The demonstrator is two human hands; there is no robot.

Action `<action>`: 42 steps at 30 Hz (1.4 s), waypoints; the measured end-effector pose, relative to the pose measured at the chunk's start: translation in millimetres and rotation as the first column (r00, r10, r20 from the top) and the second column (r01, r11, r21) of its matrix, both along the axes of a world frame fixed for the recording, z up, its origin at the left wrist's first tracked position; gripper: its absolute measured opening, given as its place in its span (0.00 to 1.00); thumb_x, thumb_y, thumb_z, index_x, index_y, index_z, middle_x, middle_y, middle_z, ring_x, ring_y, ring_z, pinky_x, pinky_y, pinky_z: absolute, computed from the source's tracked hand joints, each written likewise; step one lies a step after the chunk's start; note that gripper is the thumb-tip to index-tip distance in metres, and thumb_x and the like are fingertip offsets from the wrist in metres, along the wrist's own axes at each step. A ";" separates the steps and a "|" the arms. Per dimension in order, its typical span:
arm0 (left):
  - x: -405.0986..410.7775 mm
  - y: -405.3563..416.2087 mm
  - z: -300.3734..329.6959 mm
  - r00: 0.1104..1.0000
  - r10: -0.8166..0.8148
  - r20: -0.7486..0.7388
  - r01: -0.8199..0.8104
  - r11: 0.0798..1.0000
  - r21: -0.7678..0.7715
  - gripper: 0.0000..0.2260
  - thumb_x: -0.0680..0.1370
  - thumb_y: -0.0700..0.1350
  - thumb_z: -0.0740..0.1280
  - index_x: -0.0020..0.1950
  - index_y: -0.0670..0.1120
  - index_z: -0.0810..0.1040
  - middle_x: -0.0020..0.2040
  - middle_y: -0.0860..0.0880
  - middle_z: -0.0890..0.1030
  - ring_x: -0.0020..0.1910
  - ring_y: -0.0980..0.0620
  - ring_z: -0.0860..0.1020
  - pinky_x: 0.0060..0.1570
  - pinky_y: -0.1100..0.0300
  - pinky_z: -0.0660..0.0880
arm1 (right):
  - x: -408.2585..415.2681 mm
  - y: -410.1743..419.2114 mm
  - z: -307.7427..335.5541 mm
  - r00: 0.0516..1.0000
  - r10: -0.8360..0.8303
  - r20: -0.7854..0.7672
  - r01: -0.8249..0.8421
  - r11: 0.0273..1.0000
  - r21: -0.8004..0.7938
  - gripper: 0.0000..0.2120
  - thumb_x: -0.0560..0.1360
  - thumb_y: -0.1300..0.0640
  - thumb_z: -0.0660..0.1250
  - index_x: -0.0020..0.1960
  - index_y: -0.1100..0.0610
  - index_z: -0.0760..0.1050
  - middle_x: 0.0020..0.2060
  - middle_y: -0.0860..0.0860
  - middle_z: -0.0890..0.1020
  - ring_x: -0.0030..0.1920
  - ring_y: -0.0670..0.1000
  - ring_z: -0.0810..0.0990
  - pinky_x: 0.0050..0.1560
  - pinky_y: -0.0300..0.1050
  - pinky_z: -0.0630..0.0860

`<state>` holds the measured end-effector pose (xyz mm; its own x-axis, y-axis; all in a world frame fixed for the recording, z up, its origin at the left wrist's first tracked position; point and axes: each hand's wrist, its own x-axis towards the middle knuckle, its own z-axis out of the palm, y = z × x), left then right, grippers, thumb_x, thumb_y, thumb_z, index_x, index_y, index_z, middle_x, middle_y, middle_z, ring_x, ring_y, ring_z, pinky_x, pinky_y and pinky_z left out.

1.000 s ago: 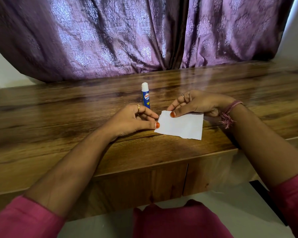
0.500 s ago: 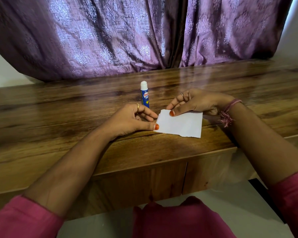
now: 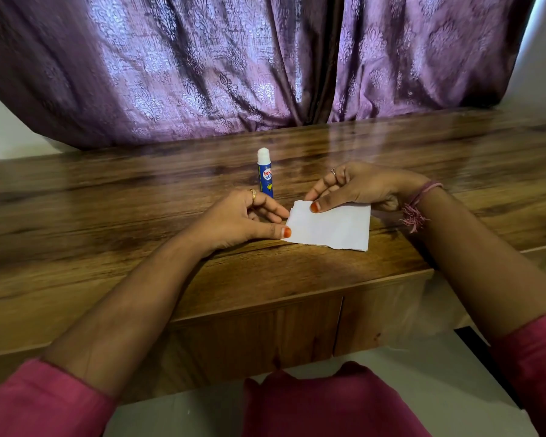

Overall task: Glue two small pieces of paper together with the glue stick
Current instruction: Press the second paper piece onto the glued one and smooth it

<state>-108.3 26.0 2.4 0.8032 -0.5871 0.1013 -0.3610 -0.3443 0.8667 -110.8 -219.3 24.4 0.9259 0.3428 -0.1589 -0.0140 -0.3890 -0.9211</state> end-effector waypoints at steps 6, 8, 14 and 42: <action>-1.1 -0.4 1.1 1.000 -0.006 0.005 0.006 1.000 0.002 0.13 0.62 0.47 0.78 0.45 0.51 0.83 0.35 0.58 0.82 0.29 0.67 0.74 0.31 0.74 0.70 | -1.2 0.6 0.2 1.000 0.001 0.022 -0.001 1.000 0.009 0.10 0.68 0.63 0.73 0.50 0.60 0.81 0.39 0.56 0.87 0.36 0.50 0.86 0.32 0.40 0.82; -1.1 -0.1 1.2 1.000 -0.003 0.005 0.003 1.000 0.007 0.13 0.62 0.47 0.78 0.45 0.51 0.83 0.36 0.57 0.82 0.30 0.67 0.74 0.32 0.74 0.70 | -1.2 0.5 0.5 0.999 -0.007 0.040 0.006 1.000 0.012 0.13 0.65 0.61 0.74 0.50 0.61 0.81 0.43 0.59 0.86 0.37 0.52 0.85 0.36 0.42 0.82; -2.6 -0.9 1.1 1.000 -0.009 0.014 0.010 1.000 -0.012 0.10 0.66 0.39 0.77 0.45 0.48 0.82 0.35 0.56 0.81 0.29 0.67 0.75 0.31 0.76 0.69 | -2.3 -6.2 5.1 0.999 0.000 0.050 -0.002 0.999 0.051 0.14 0.64 0.61 0.75 0.50 0.60 0.81 0.40 0.55 0.87 0.36 0.49 0.85 0.33 0.38 0.81; -1.4 -0.7 1.1 1.000 -0.009 0.013 0.008 1.000 0.021 0.10 0.66 0.42 0.77 0.45 0.49 0.83 0.35 0.57 0.81 0.30 0.67 0.74 0.31 0.75 0.69 | -2.6 -19.8 8.4 0.993 0.049 0.111 -0.043 0.998 -0.054 0.20 0.63 0.62 0.77 0.54 0.62 0.80 0.39 0.55 0.87 0.40 0.49 0.86 0.37 0.37 0.80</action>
